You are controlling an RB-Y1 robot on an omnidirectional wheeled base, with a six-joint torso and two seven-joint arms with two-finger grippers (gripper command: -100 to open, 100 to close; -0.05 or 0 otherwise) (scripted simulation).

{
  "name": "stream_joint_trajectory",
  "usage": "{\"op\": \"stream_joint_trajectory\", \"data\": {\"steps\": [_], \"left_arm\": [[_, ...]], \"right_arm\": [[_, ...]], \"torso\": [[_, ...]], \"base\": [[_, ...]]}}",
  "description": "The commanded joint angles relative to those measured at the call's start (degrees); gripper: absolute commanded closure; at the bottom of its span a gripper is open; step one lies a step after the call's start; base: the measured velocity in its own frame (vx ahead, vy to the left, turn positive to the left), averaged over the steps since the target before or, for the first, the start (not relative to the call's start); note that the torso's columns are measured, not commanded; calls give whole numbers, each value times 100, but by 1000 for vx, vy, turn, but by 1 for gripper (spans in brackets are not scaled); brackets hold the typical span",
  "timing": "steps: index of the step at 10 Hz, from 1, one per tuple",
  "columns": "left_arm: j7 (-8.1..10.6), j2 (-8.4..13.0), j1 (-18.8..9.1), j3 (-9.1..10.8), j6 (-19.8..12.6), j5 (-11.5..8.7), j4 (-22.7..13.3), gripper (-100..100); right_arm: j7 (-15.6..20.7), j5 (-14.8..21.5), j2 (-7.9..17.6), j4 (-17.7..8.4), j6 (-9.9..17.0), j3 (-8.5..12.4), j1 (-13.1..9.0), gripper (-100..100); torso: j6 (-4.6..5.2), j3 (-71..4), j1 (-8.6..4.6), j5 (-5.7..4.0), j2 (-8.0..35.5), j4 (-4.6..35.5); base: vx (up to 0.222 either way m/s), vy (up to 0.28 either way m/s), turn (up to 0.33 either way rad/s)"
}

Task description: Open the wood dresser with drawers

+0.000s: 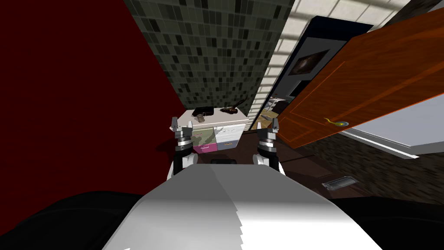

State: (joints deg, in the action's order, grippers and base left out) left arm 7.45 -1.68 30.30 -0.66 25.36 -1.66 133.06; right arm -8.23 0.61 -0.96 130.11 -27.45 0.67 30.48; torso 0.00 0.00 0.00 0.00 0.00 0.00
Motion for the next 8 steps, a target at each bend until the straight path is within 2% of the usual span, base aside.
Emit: {"op": "stream_joint_trajectory", "data": {"steps": [1,8], "left_arm": [[0,0,0,0,0,0,0,0],[0,0,0,0,1,0,2,0]], "right_arm": [[0,0,0,0,0,0,0,0],[0,0,0,2,-1,0,0,0]], "torso": [[0,-467,0,0,232,235],[0,-6227,0,0,3116,3114]], "base": [[0,0,0],[0,0,0]]}}
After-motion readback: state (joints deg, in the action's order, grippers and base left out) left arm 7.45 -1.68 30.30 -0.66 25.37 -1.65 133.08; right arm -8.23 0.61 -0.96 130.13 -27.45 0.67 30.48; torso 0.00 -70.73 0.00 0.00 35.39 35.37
